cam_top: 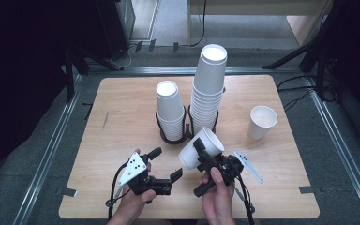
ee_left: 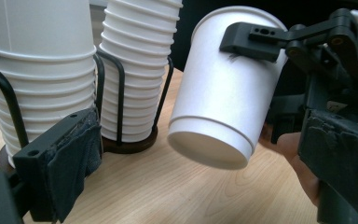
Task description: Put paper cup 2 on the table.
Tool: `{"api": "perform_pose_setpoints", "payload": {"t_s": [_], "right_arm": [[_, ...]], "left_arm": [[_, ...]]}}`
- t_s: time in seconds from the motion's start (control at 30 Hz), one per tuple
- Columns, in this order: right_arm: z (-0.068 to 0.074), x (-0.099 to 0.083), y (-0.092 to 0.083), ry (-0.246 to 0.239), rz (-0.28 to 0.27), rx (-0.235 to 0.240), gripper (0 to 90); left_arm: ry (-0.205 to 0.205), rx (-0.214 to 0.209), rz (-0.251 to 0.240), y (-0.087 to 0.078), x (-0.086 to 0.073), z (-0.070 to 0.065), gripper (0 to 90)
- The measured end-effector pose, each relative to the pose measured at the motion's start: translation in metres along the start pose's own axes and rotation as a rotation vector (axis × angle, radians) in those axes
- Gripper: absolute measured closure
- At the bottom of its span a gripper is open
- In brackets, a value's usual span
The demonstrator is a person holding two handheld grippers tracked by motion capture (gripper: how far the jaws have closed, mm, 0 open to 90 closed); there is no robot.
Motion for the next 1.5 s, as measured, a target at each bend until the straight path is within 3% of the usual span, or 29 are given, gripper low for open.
{"api": "perform_pose_setpoints", "payload": {"t_s": [0.27, 0.57, 0.97, 1.17, 1.23, 1.27, 1.5], "right_arm": [[0.002, 0.005, -0.003, -0.242, -0.102, -0.024, 14.0], [-0.009, 0.018, -0.006, -0.427, -0.197, -0.038, 14.0], [-0.032, 0.029, -0.011, -0.549, -0.224, -0.074, 13.9], [-0.043, 0.035, -0.01, -0.576, -0.246, -0.079, 14.0], [-0.044, 0.037, -0.009, -0.61, -0.251, -0.085, 13.9], [-0.047, 0.04, -0.009, -0.635, -0.259, -0.096, 13.9], [-0.059, 0.044, -0.006, -0.691, -0.263, -0.14, 13.9]], "left_arm": [[0.001, 0.007, 0.004, 0.0, 0.0, 0.0, 0.0], [-0.003, 0.014, 0.013, 0.001, -0.003, 0.001, 0.0], [-0.007, 0.027, 0.022, 0.003, -0.005, 0.003, 0.0], [-0.008, 0.032, 0.024, 0.002, -0.005, 0.004, 0.0], [-0.008, 0.034, 0.026, 0.002, -0.006, 0.004, 0.0], [-0.009, 0.033, 0.027, 0.001, -0.006, 0.005, 0.0], [-0.011, 0.043, 0.027, 0.002, -0.006, 0.005, 0.0]]}}
Point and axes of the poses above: each handheld gripper's, and its own axes: y roughly forward along the jaws, x roughly out of its top, z roughly to its left, the point moved 1 cm from there along y, roughly forward along the jaws, and after that the axes turned 7 degrees about -x, right-handed, at the moved point
